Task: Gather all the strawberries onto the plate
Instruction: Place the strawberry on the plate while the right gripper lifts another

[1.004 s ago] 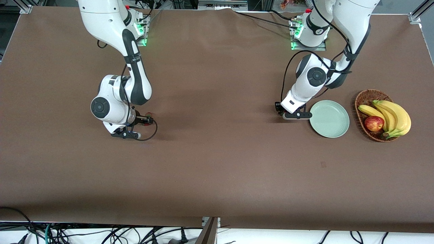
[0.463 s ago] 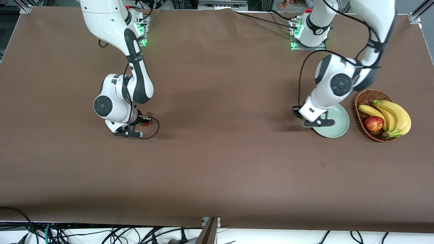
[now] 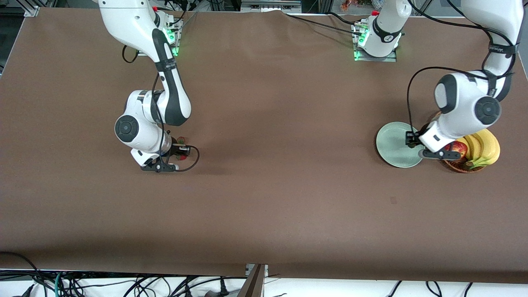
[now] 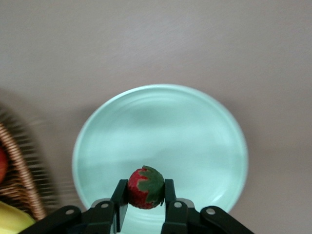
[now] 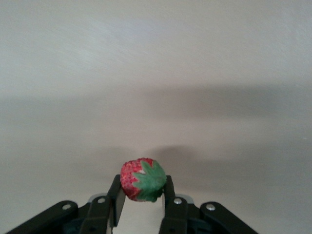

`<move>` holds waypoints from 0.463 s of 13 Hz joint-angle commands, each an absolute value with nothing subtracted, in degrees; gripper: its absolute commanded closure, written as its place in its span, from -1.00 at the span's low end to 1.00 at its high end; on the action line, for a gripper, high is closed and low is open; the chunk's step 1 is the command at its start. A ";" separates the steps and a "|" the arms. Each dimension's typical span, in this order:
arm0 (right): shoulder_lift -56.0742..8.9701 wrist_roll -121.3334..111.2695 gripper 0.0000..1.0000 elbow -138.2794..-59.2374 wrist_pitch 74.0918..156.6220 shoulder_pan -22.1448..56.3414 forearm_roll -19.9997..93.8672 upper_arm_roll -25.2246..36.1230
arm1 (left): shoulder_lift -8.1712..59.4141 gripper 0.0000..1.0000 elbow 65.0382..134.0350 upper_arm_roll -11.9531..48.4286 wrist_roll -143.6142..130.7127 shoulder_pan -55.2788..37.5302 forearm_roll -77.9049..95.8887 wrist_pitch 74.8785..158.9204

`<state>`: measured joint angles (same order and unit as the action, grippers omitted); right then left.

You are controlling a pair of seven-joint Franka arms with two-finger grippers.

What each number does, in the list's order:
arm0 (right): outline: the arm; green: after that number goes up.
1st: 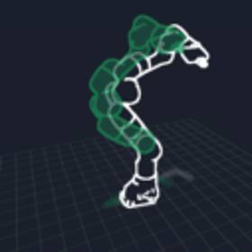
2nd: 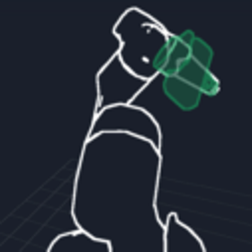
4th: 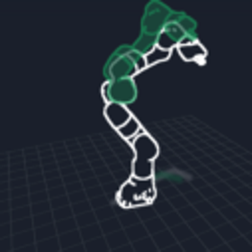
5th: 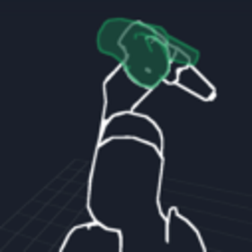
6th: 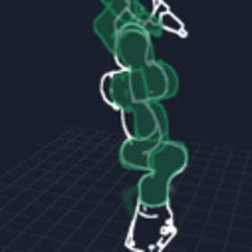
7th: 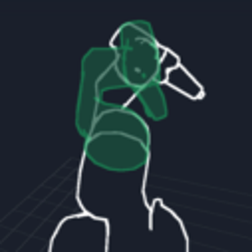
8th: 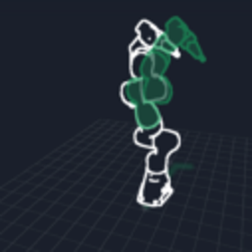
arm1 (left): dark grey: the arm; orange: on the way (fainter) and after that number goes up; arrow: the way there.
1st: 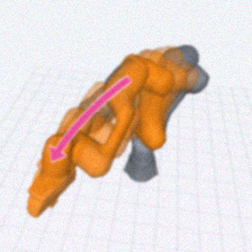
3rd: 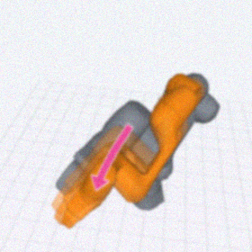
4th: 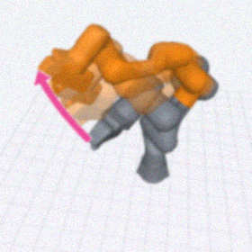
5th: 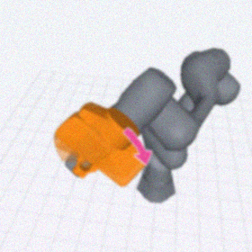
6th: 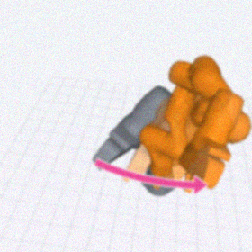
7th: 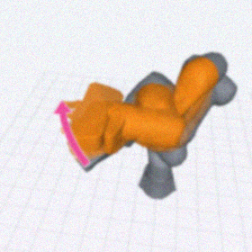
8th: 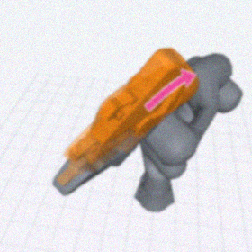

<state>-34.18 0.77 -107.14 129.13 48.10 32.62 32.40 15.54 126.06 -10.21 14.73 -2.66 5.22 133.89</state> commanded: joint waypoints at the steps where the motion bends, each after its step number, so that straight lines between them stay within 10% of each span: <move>1: -33.84 9.18 0.40 -102.85 127.09 51.31 33.49 32.43 | 18.44 0.52 126.82 -11.34 18.72 -2.90 7.12 136.74; 6: -43.48 33.61 0.40 -87.32 128.66 56.34 36.55 25.16 | 20.47 0.34 127.53 -11.60 18.81 -2.46 7.12 139.48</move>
